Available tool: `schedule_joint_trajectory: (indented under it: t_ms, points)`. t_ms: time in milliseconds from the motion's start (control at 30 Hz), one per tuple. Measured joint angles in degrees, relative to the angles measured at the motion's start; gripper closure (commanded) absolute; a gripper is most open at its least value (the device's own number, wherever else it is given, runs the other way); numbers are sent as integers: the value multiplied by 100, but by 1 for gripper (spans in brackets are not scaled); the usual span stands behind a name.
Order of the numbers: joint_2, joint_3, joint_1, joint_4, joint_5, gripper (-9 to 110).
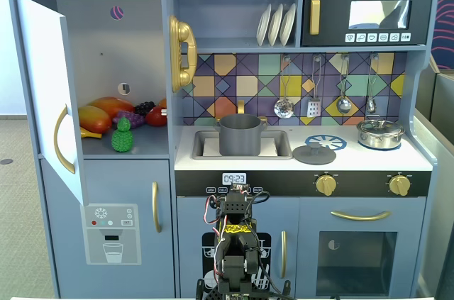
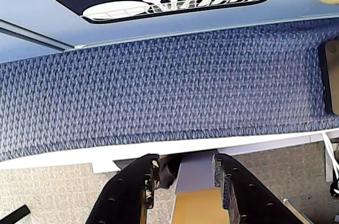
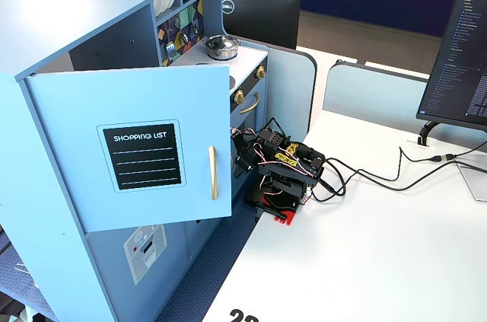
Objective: Pick up the green pineapple from the left cabinet and place it in the gray recipient
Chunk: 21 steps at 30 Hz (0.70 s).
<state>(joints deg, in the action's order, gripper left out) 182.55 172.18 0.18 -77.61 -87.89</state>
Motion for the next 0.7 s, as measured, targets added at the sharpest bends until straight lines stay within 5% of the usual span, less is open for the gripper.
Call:
schedule_joint_trajectory:
  t_ms: [467,700]
  points:
    - [0,0,-545,0,-18,101]
    - [-26,-334,-2417,694,141,102]
